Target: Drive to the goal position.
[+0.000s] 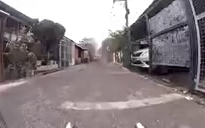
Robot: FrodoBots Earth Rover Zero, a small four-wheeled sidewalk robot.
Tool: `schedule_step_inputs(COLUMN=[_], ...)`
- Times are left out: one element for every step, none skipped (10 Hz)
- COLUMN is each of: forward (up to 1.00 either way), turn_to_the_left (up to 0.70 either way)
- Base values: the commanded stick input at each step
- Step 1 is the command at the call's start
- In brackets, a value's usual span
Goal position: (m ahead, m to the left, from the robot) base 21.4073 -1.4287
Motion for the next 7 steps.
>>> schedule_step_inputs(forward=[1.00, 1.00, 1.00, 1.00, 1.00, 1.00, 1.00], turn_to_the_left=[0.04, 0.03, 0.02, 0.02, 0.01, 0.00, 0.01])
